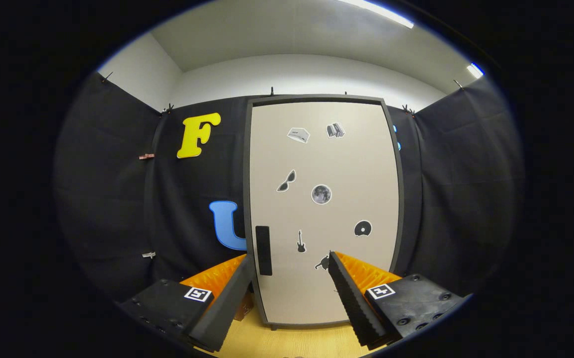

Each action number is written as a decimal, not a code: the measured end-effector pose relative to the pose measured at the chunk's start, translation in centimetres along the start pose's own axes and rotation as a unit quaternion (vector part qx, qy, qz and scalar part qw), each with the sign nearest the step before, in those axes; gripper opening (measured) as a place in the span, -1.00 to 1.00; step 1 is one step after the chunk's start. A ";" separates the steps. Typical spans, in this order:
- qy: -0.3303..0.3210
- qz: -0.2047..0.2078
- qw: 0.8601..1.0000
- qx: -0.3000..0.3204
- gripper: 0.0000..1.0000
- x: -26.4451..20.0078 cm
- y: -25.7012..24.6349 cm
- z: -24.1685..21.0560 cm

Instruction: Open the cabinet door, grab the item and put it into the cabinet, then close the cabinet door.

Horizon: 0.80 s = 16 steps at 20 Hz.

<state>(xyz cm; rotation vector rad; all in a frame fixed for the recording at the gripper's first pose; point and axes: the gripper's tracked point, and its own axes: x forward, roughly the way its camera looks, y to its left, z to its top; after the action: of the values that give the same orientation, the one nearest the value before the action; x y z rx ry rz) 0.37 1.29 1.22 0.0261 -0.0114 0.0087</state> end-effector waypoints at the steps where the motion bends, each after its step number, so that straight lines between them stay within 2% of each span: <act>1: 0.000 0.001 1.000 0.001 0.94 0.0 0.2 0.0; 9: -0.005 0.024 1.000 0.008 0.94 1.9 2.8 -0.8; 16: 0.021 0.045 0.999 0.016 0.95 6.1 5.7 -3.5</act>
<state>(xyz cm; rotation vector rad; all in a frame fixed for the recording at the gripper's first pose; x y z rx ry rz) 6.43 7.16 -2.11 0.0576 0.0293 0.1002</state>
